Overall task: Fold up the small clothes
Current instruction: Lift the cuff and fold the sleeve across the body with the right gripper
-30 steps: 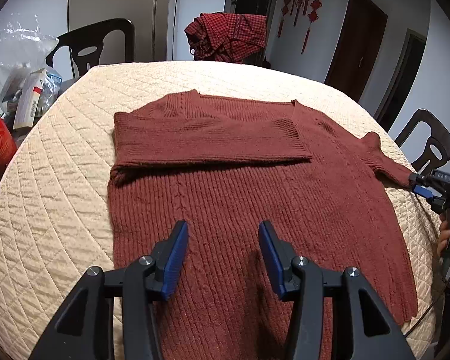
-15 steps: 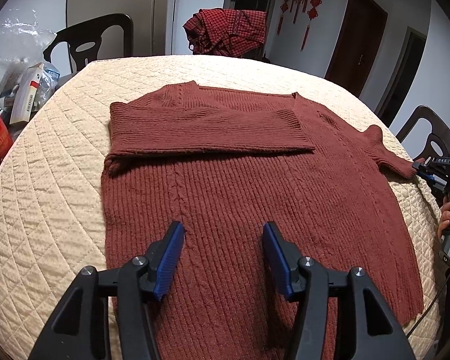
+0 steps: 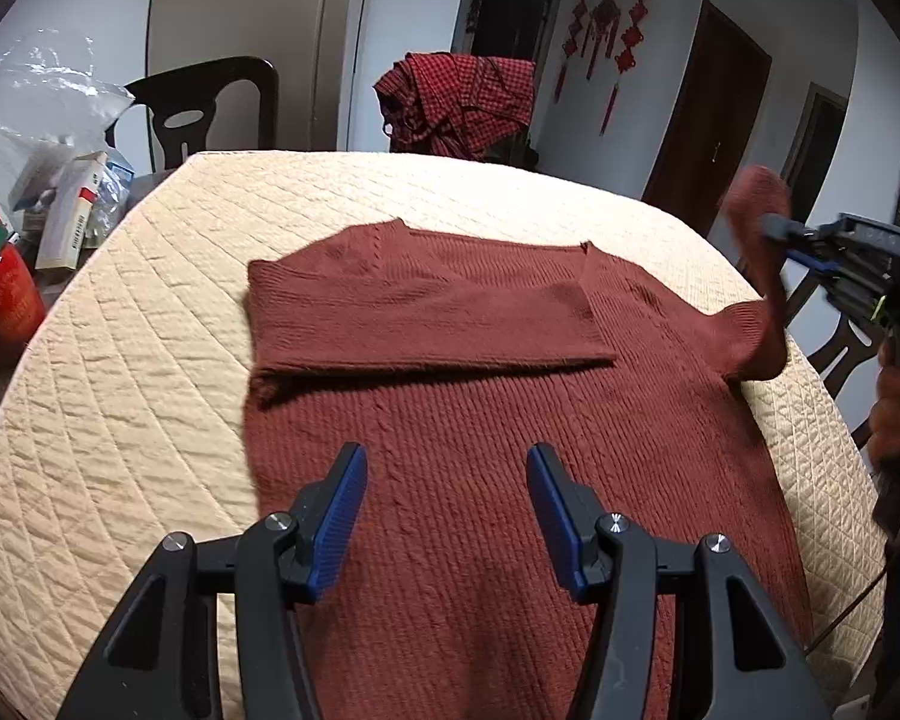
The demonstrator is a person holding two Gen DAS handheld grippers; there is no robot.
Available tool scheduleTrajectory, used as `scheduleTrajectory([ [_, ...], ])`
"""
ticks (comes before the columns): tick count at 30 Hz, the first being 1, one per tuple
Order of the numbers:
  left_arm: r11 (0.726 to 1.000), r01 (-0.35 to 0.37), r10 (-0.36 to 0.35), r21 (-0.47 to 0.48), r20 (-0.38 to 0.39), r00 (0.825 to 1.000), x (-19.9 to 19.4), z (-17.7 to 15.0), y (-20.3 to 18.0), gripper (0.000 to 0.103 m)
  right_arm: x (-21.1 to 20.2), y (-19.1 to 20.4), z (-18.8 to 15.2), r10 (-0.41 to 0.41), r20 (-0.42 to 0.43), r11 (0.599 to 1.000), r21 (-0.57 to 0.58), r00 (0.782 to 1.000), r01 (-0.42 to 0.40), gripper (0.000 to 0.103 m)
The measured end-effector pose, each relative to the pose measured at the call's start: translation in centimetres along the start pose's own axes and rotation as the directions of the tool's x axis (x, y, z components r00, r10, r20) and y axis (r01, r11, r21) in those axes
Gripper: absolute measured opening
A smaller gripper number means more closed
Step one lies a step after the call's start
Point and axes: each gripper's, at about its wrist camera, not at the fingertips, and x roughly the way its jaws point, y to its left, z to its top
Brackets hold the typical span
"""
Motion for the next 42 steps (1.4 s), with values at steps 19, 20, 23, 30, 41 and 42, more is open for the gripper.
scheduleTrajectory([
  [19,0.99,0.133,-0.136,-0.047,-0.08,0.987,3.6,2.2,-0.7,0.058,4.5,-0.1,-5.5,-0.041,-0.281,0.985,-0.173,0.959,-0.009,0.017],
  [20,0.989,0.143,-0.146,-0.042,-0.085,0.986,4.1,2.4,-1.1,0.058,4.8,-0.7,-5.7,-0.064,-0.299,0.985,-0.173,0.952,0.012,0.018],
  [23,0.989,0.148,-0.148,-0.017,-0.086,0.985,5.6,3.3,-2.2,0.058,4.1,-2.4,-6.2,-0.037,-0.315,0.991,-0.135,0.948,-0.006,0.017],
  [30,0.992,0.116,-0.108,0.052,-0.142,0.984,8.2,3.4,-3.8,0.026,2.6,-3.9,-6.6,-0.009,-0.296,0.994,-0.103,0.955,-0.022,0.017],
  [41,0.963,0.231,-0.232,0.138,-0.004,0.973,4.4,8.9,-5.1,0.006,2.1,-5.5,-5.8,0.006,-0.251,0.999,-0.041,0.968,-0.017,0.018],
  [42,0.962,0.236,-0.238,0.135,0.0,0.971,4.5,9.7,-4.9,0.006,2.0,-5.6,-5.6,0.003,-0.247,0.999,-0.043,0.969,-0.014,0.018],
])
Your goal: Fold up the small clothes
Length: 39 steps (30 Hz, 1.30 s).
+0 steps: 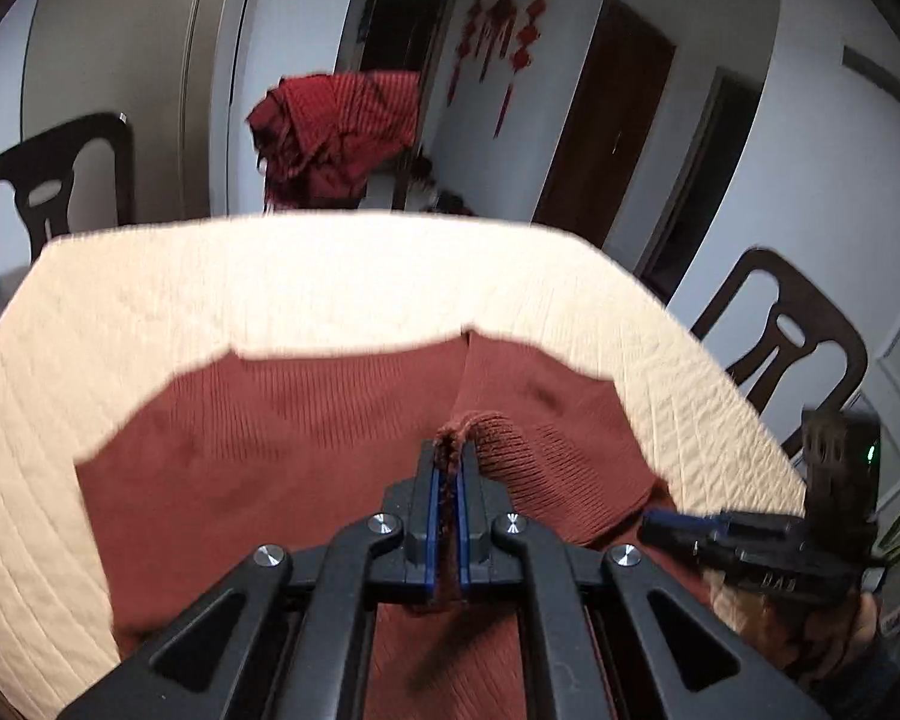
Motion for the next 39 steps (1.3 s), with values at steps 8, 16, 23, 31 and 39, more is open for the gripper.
scheduleTrajectory([
  [8,0.994,-0.052,0.032,-0.096,-0.203,0.979,5.8,-1.1,4.6,0.006,0.2,-0.6,0.1,-0.068,-0.025,0.998,-0.012,0.997,0.068,0.018],
  [16,0.985,-0.127,0.115,-0.115,-0.105,0.988,2.2,-1.0,5.3,0.008,-2.0,0.0,0.9,-0.051,0.069,0.998,-0.04,0.996,0.054,0.017],
  [23,0.998,-0.039,0.033,-0.047,-0.125,0.992,2.7,-2.5,2.6,0.008,0.4,-0.2,1.7,-0.123,0.018,0.99,-0.06,0.992,0.124,0.011],
  [31,0.999,-0.035,0.029,-0.038,-0.153,0.988,3.2,-3.4,2.4,0.008,0.1,-0.2,2.4,-0.166,0.019,0.981,-0.095,0.986,0.167,0.0],
  [39,0.991,-0.129,0.122,-0.032,-0.16,0.979,6.4,-0.8,3.3,0.011,3.4,-1.5,6.9,-0.216,0.044,0.973,-0.074,0.975,0.219,0.0],
])
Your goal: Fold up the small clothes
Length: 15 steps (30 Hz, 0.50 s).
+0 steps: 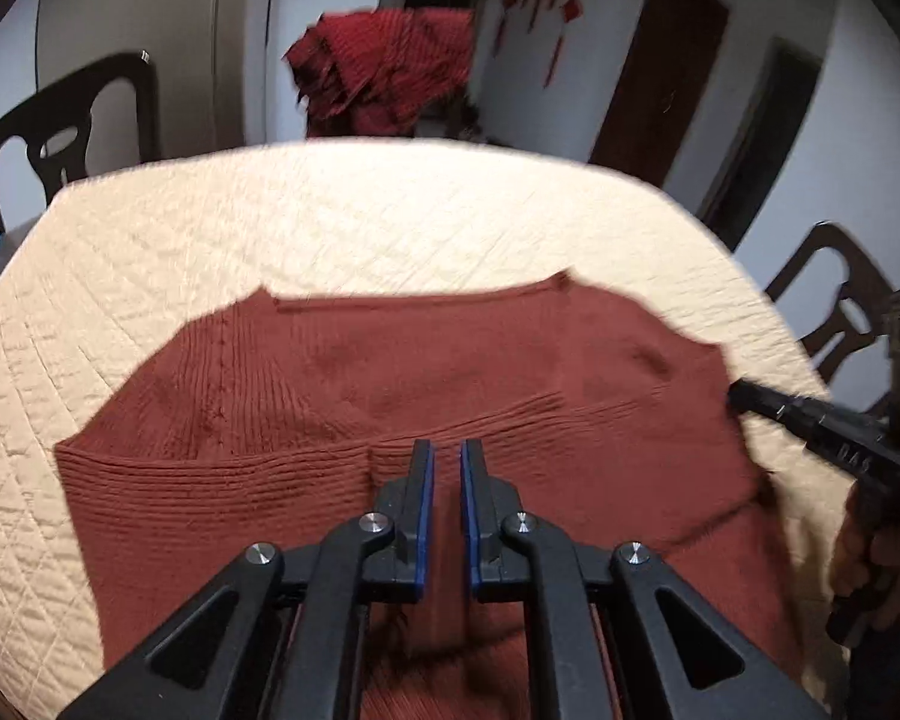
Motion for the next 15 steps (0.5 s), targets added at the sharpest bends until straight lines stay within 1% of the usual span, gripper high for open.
scheduleTrajectory([
  [1,1.0,-0.007,0.007,0.002,-0.007,1.0,0.6,-0.2,0.2,0.011,0.8,-0.5,0.2,-0.009,-0.017,1.0,0.01,1.0,0.009,0.0],
  [2,1.0,0.0,0.0,0.0,0.009,1.0,0.6,-0.4,0.2,0.011,1.6,-0.8,0.2,-0.011,-0.043,1.0,0.018,0.999,0.012,0.0],
  [4,1.0,-0.001,0.001,0.004,0.006,1.0,0.1,-0.4,0.2,0.011,1.6,-1.0,0.2,0.0,-0.038,1.0,0.014,0.999,0.001,0.0],
  [6,1.0,-0.012,0.012,0.014,0.011,1.0,-0.9,-0.8,0.2,0.011,0.6,-0.6,-0.2,-0.011,-0.035,1.0,-0.001,0.999,0.011,0.002],
  [8,0.999,-0.002,0.0,0.045,0.037,0.999,-2.4,-1.5,-0.3,0.011,-0.7,0.1,-0.7,0.013,-0.019,1.0,-0.019,1.0,-0.013,0.003],
  [10,0.998,-0.019,0.016,0.064,0.05,0.999,-3.4,-2.5,-0.2,0.011,-2.0,1.1,-1.7,0.047,-0.011,0.998,-0.047,0.999,-0.048,0.003],
  [12,0.998,-0.028,0.025,0.052,0.045,0.999,-3.8,-3.5,0.4,0.011,-2.4,1.9,-2.8,0.057,-0.024,0.995,-0.086,0.998,-0.059,0.003],
  [14,0.998,-0.05,0.05,0.03,0.024,0.998,-3.3,-4.2,1.3,0.011,-1.7,2.1,-3.9,0.04,-0.056,0.992,-0.115,0.998,-0.046,0.003],
  [15,0.999,-0.051,0.051,0.013,0.018,0.999,-2.8,-4.2,1.8,0.011,-1.1,1.9,-4.3,0.03,-0.071,0.992,-0.117,0.997,-0.038,0.003],
])
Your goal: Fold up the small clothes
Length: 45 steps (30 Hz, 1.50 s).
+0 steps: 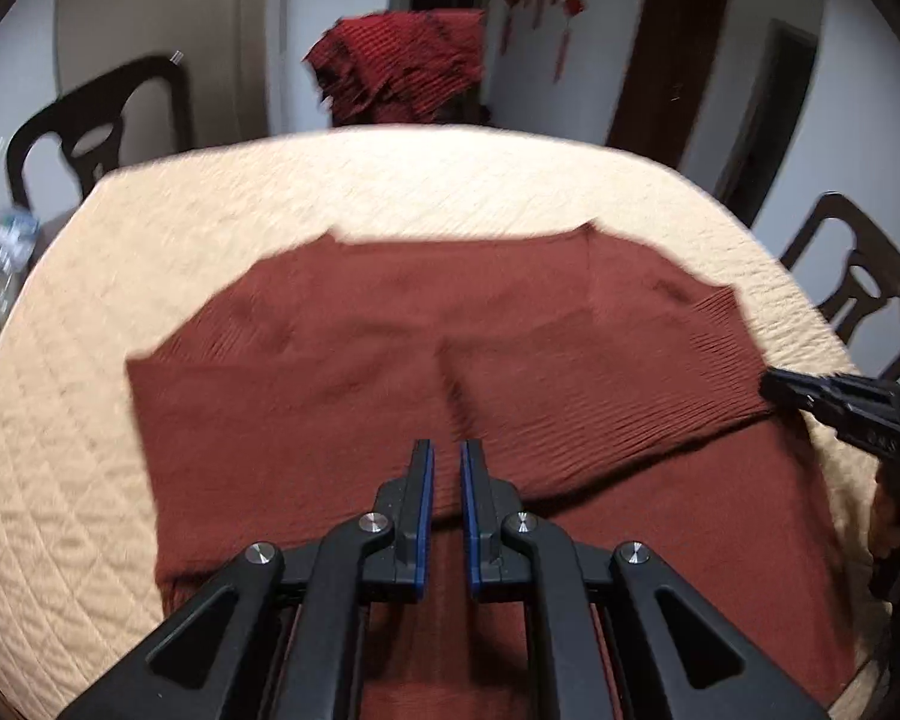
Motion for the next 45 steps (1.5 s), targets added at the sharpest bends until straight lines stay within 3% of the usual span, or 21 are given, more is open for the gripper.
scheduleTrajectory([
  [5,0.999,0.024,-0.022,-0.046,0.047,0.999,-2.3,-0.2,0.9,0.011,-1.5,-0.3,0.1,0.008,0.037,0.999,0.04,0.999,-0.01,0.003],
  [9,0.998,-0.027,0.032,-0.065,0.079,0.996,-3.7,-1.4,2.5,0.011,-2.2,-0.4,-0.4,-0.003,0.039,1.0,0.028,0.999,0.002,0.003],
  [13,0.991,-0.047,0.05,-0.127,0.027,0.998,-2.5,-2.3,4.6,0.011,-1.2,-0.8,-0.6,0.016,0.015,0.999,0.05,1.0,-0.016,0.003],
  [21,0.986,-0.102,0.114,-0.135,0.087,0.99,-3.8,-3.1,5.5,0.015,-1.7,-0.3,-0.9,-0.009,0.017,0.999,0.035,1.0,0.008,0.004],
  [29,0.984,-0.06,0.072,-0.168,0.07,0.995,-3.6,-3.5,6.6,0.017,-1.7,0.1,-1.4,-0.013,-0.001,0.999,0.034,1.0,0.013,0.005],
  [32,0.984,-0.059,0.073,-0.166,0.078,0.994,-4.9,-4.3,6.4,0.017,-3.0,0.0,-1.9,-0.008,0.016,0.999,0.043,1.0,0.007,0.012],
  [42,0.99,-0.031,0.05,-0.136,0.138,0.989,-9.5,-6.4,3.6,0.043,-7.2,0.5,-4.1,0.036,0.076,0.998,0.055,0.996,-0.04,0.016],
  [45,0.991,-0.027,0.046,-0.132,0.141,0.989,-10.2,-7.2,2.8,0.044,-8.0,1.0,-4.9,0.048,0.087,0.998,0.046,0.995,-0.052,0.029],
])
